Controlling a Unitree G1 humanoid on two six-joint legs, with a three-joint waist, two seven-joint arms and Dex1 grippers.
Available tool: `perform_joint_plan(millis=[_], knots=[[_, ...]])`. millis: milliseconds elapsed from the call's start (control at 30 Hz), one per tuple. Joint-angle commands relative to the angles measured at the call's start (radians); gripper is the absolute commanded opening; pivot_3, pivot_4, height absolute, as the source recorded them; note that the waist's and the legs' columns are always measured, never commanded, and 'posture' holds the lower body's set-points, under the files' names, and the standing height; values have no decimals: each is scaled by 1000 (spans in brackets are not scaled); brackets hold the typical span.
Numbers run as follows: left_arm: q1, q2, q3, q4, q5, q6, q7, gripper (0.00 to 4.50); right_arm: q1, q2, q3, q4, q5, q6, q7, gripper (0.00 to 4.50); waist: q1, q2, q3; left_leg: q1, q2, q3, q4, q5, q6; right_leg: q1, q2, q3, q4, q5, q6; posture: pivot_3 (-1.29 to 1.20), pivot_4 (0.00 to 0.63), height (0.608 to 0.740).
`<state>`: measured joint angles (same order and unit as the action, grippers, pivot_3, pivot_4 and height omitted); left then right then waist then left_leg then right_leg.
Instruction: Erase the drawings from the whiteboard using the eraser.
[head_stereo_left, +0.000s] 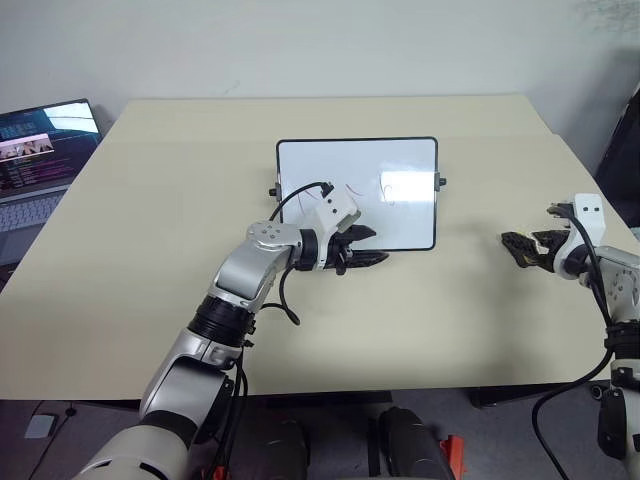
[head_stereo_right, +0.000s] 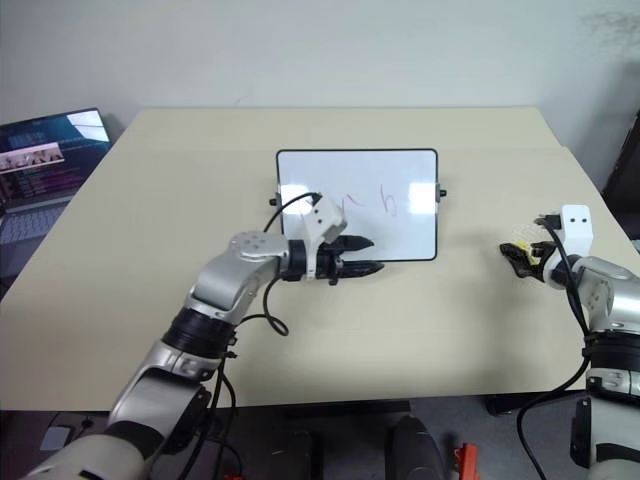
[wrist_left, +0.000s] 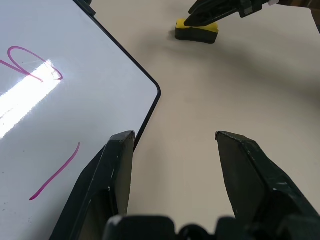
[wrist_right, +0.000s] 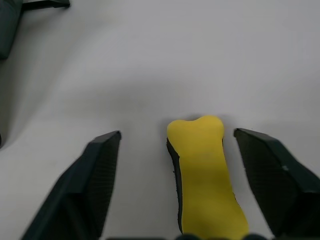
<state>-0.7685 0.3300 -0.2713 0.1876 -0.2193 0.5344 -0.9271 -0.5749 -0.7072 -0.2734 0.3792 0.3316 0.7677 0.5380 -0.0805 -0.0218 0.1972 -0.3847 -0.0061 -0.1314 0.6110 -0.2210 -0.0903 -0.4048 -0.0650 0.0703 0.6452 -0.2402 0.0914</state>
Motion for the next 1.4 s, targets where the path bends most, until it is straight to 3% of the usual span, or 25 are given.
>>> perform_joint_plan(millis=[33,633,733,1000,1267,1400], knots=[[-5,8,16,-40,1,-12,-1,2785,-19,-30,-11,-16,-10,-25,4,4465,0,0,0,0,0,0,0,0,0,0,0,0,0,0,0,0,150,740],[4,13,15,-50,9,-11,5,2785,-47,-17,9,144,-43,-93,15,4465,-1,0,0,0,0,0,0,0,0,0,0,0,0,2,-3,0,150,740],[6,15,16,-52,8,-11,6,2785,-52,-16,12,155,-44,-100,14,3870,-1,0,0,0,0,0,0,0,0,0,0,0,0,2,-3,0,150,740],[3,23,17,-51,12,-13,8,2785,-56,-9,21,169,-48,-106,12,1096,-1,0,0,0,0,0,0,0,0,0,0,0,0,2,-3,0,150,740],[2,22,19,-52,11,-13,13,2785,-60,-7,20,150,-46,-102,16,957,-1,0,0,0,0,0,0,0,0,0,0,0,0,2,-3,0,150,740],[5,60,65,-74,6,-12,34,2785,-65,-35,9,-17,-4,-43,47,957,-5,0,0,0,0,0,0,0,0,0,0,0,0,2,-3,0,150,740]])
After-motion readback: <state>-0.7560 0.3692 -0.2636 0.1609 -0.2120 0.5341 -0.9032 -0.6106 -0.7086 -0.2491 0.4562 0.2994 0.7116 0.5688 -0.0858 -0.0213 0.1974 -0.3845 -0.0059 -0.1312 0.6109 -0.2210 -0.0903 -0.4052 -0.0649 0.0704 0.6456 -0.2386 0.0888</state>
